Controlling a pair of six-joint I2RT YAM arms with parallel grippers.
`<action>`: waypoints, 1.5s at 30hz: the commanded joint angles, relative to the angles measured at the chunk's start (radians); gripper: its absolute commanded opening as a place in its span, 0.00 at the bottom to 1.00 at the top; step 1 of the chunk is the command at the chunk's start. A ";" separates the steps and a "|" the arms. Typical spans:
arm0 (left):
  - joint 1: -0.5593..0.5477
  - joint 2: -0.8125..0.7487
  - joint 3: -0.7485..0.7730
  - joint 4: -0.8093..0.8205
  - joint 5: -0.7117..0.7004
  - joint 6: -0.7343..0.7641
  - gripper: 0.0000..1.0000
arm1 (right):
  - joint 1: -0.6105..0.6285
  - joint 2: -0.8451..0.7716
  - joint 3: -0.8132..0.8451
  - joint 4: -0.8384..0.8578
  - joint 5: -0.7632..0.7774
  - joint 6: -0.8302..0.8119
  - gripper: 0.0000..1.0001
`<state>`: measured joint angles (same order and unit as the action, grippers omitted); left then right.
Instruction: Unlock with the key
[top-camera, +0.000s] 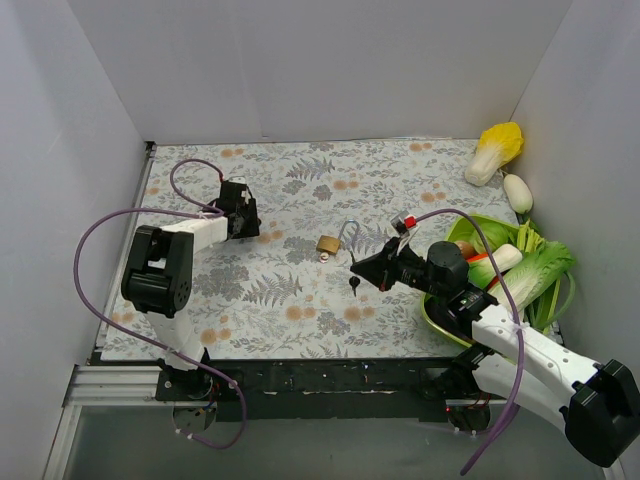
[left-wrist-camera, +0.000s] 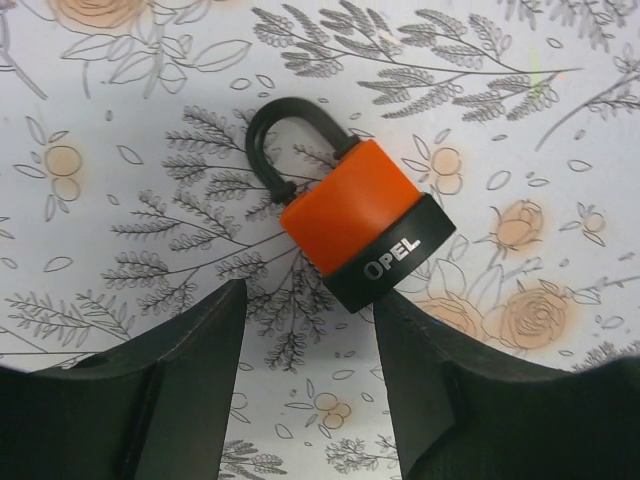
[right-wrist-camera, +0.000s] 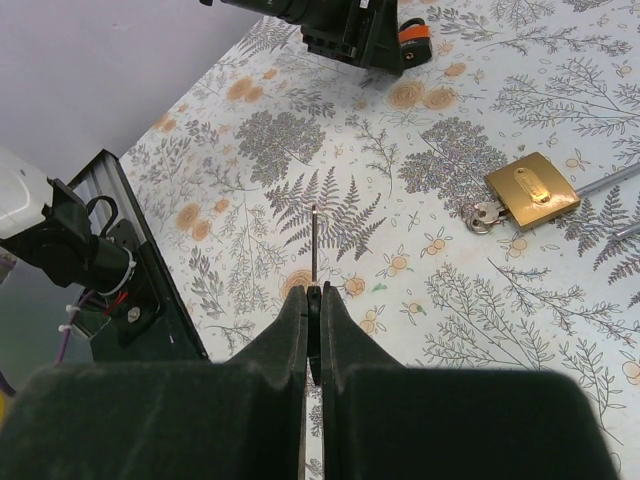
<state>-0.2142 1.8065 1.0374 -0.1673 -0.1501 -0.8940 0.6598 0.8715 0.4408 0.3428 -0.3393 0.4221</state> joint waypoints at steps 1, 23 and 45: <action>0.007 0.014 0.013 -0.034 -0.112 0.021 0.52 | -0.008 -0.011 -0.005 0.045 -0.004 -0.002 0.01; 0.038 -0.283 -0.097 0.061 0.279 0.043 0.64 | -0.015 -0.058 -0.027 -0.005 0.025 -0.008 0.01; 0.046 -0.010 0.222 -0.137 0.072 -0.131 0.89 | -0.017 -0.012 -0.014 -0.033 0.042 -0.040 0.01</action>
<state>-0.1566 1.9301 1.2953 -0.3237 -0.0135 -0.9989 0.6479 0.8551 0.4149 0.3107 -0.3191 0.4179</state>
